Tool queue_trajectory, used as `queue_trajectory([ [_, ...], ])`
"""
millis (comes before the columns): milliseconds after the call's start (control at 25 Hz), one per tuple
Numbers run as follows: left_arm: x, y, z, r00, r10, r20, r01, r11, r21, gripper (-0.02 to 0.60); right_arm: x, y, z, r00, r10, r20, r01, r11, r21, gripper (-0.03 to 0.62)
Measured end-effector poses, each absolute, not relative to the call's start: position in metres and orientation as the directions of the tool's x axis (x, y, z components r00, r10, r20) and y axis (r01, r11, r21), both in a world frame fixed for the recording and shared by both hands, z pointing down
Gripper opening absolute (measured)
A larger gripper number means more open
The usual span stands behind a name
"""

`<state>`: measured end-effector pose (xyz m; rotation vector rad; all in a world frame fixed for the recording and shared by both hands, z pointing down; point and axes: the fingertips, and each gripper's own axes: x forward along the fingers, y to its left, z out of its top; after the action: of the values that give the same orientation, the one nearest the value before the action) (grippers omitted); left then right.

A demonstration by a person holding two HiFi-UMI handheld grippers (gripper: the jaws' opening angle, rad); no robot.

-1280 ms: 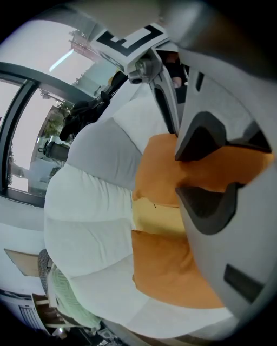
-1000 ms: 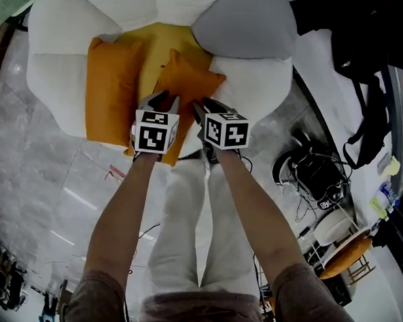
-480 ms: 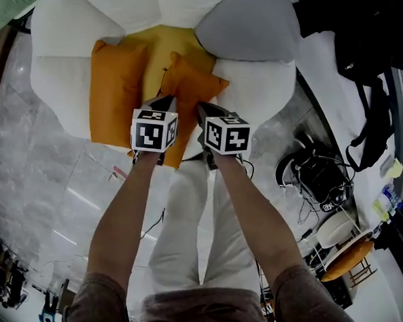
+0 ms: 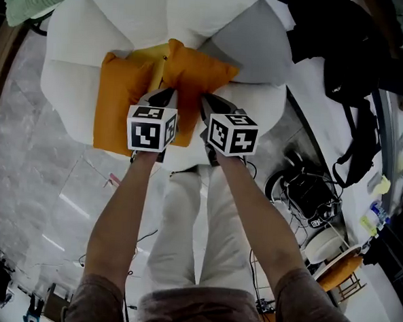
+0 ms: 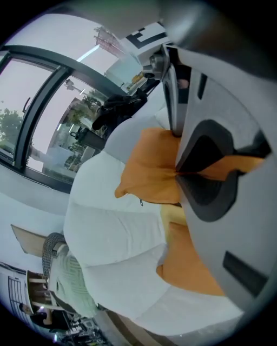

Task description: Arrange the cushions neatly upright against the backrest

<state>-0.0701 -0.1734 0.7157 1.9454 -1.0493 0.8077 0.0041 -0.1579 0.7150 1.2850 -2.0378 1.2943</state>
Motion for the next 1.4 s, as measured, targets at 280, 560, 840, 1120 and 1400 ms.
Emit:
queue_trajectory([
  [280,-0.062,-0.22,0.661,0.475,-0.449,0.757,-0.865,-0.394,0.309,0.021,0.013,-0.203,0.659,-0.488,-0.544,0.683,-0.867,0.21,-0.453,0.023],
  [560,-0.057,-0.26,0.618,0.48,-0.492,0.726,-0.863,-0.416,0.287,0.021,0.017,-0.243,0.616,-0.482,-0.586,0.651,-0.871,0.241,-0.428,0.023],
  [840,-0.054,-0.289,0.603,0.476,-0.503,0.722,-0.863,-0.423,0.274,0.021,0.021,-0.272,0.6,-0.478,-0.591,0.649,-0.876,0.267,-0.402,0.023],
  [1120,-0.047,-0.312,0.631,0.442,-0.524,0.728,-0.876,-0.426,0.225,0.021,0.026,-0.294,0.623,-0.468,-0.59,0.658,-0.884,0.3,-0.36,0.023],
  [1400,-0.045,-0.308,0.668,0.408,-0.522,0.749,-0.894,-0.394,0.212,0.022,0.028,-0.291,0.658,-0.484,-0.566,0.667,-0.875,0.329,-0.355,0.025],
])
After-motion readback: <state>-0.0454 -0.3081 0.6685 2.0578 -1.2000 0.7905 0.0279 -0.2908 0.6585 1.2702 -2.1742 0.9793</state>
